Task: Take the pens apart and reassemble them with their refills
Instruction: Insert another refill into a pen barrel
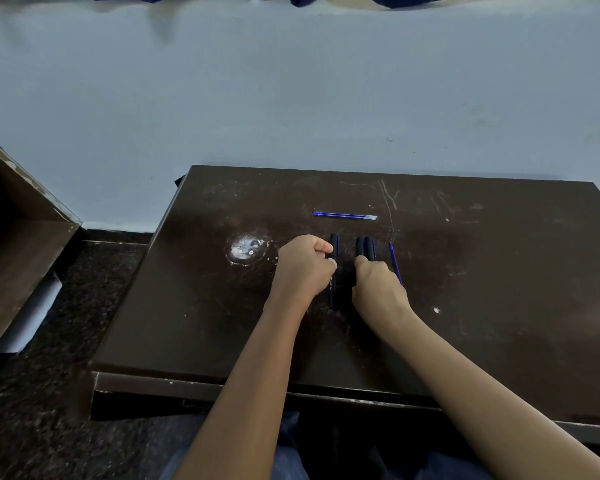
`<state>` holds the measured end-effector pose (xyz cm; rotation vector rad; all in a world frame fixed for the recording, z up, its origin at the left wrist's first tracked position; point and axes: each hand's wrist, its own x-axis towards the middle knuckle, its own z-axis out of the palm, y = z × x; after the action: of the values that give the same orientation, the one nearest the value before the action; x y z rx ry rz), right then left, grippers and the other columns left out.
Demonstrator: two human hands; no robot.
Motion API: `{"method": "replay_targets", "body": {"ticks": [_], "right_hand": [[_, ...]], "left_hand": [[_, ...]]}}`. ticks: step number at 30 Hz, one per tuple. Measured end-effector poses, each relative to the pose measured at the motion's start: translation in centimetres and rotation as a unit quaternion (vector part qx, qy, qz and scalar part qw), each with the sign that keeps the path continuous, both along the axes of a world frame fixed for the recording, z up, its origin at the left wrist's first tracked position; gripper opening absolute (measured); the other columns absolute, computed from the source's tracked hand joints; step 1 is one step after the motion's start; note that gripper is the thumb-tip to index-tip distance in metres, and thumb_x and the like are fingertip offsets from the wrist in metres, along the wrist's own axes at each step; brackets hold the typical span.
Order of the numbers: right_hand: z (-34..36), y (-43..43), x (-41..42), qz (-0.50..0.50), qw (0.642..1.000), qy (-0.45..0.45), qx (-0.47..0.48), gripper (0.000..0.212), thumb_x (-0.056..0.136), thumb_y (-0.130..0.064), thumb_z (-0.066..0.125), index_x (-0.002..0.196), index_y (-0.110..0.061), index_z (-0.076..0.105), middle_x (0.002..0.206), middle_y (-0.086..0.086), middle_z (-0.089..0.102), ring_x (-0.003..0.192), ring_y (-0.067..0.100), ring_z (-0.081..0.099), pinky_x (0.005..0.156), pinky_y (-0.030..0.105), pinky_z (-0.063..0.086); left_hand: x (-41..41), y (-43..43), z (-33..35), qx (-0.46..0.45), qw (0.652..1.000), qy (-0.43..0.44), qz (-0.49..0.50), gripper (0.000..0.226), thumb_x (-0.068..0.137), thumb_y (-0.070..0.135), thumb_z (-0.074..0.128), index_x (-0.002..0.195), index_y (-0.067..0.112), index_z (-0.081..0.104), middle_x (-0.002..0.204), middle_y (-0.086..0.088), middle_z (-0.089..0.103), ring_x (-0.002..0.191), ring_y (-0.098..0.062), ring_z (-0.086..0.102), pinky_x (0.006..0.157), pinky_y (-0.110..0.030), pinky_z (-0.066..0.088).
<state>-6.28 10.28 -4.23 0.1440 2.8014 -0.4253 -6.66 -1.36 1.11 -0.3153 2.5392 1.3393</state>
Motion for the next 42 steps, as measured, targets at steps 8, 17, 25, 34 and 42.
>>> {"method": "replay_targets", "body": {"ticks": [8,17,25,34,42], "right_hand": [[-0.2,0.0,-0.1,0.002,1.000,0.019,-0.015,0.033,0.089,-0.003,0.055,0.121,-0.007,0.048,0.113,0.015,0.059,0.097,0.033,0.064,0.076,0.042,0.057],[-1.7,-1.2,0.0,0.144,0.988,0.002,-0.059,0.036,0.096,-0.025,0.051,0.131,-0.019,0.049,0.121,0.009,0.042,0.107,0.025,0.053,0.091,0.041,0.051],[-1.5,-0.9,-0.2,0.139,0.987,-0.045,-0.060,0.017,0.089,-0.025,0.061,0.102,-0.015,0.059,0.111,0.008,0.055,0.095,0.026,0.061,0.084,0.041,0.055],[1.1,-0.7,-0.1,-0.060,0.929,-0.062,-0.359,0.017,0.081,-0.001,0.067,0.097,-0.003,0.061,0.093,0.018,0.068,0.077,0.033,0.071,0.069,0.043,0.061],[4.0,-0.8,-0.4,-0.041,0.845,-0.084,-0.526,0.021,0.079,0.008,0.067,0.095,-0.002,0.059,0.070,0.005,0.064,0.069,0.013,0.066,0.067,0.027,0.059]], "left_hand": [[-0.1,0.0,0.0,-0.007,1.000,0.003,0.002,0.029,0.088,0.006,0.061,0.116,0.013,0.066,0.119,-0.006,0.065,0.108,-0.016,0.061,0.080,-0.019,0.044],[-0.5,0.0,0.0,-0.026,0.999,0.000,0.039,0.032,0.091,0.000,0.053,0.119,0.012,0.064,0.120,-0.007,0.064,0.106,-0.017,0.062,0.077,-0.020,0.045],[-0.3,-0.2,0.2,-0.041,0.999,-0.009,0.029,0.032,0.094,0.003,0.047,0.120,0.014,0.062,0.125,-0.007,0.060,0.103,-0.017,0.059,0.074,-0.024,0.047],[-0.5,0.0,0.0,-0.091,0.994,-0.062,0.029,0.039,0.101,0.027,0.034,0.124,0.001,0.052,0.122,-0.014,0.058,0.082,-0.017,0.045,0.047,-0.021,0.025],[-0.9,-0.2,0.0,-0.010,0.995,0.030,0.097,0.026,0.098,0.018,0.039,0.107,0.008,0.061,0.109,-0.009,0.061,0.077,-0.013,0.052,0.051,-0.019,0.034]]}}
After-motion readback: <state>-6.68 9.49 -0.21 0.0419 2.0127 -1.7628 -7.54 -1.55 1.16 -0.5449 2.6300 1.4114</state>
